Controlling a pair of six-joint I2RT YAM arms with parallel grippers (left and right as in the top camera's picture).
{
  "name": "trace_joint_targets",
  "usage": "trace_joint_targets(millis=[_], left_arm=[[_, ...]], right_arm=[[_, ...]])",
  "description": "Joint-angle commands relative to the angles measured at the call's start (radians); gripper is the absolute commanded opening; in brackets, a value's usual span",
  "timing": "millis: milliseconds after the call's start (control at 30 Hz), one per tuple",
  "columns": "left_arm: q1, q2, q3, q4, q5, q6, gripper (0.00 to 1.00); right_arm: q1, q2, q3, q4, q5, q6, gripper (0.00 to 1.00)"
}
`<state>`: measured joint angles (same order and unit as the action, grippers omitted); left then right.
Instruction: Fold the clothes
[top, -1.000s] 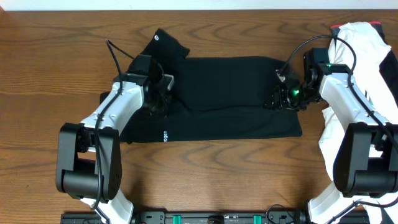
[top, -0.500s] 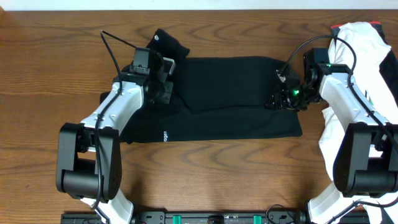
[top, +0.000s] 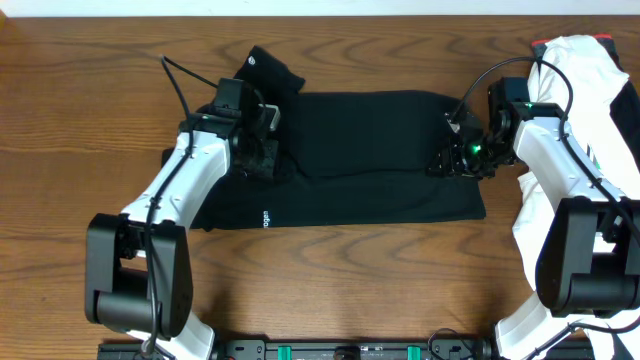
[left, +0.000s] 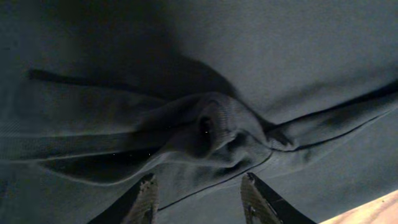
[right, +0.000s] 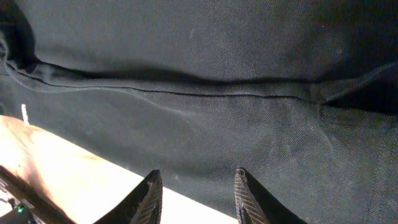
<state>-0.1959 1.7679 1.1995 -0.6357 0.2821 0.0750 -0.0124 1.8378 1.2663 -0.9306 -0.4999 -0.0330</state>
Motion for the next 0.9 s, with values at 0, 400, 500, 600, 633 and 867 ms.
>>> trace_joint_targets(millis=[0,400,500,600,633,867], left_arm=[[-0.017,0.043,0.002,0.016,-0.002,-0.009,0.46],[-0.02,0.106,0.002,0.122,-0.002,-0.003,0.19],[-0.02,0.106,0.002,0.142,-0.002,-0.001,0.06],[-0.02,0.106,0.002,0.19,-0.002,0.022,0.06],[-0.02,0.106,0.002,0.208,-0.002,0.034,0.06],[-0.04,0.108,0.002,0.262,-0.002,0.108,0.06]], right_arm=[[0.006,-0.008,0.006,0.0,0.0,0.01,0.37],[0.006,-0.008,0.006,0.006,0.004,0.01,0.38],[0.006,-0.008,0.006,0.013,0.007,0.011,0.39],[0.006,-0.008,0.006,0.018,0.007,0.019,0.39],[0.006,-0.008,0.006,0.018,0.007,0.021,0.39],[0.006,-0.008,0.006,0.018,0.007,0.021,0.39]])
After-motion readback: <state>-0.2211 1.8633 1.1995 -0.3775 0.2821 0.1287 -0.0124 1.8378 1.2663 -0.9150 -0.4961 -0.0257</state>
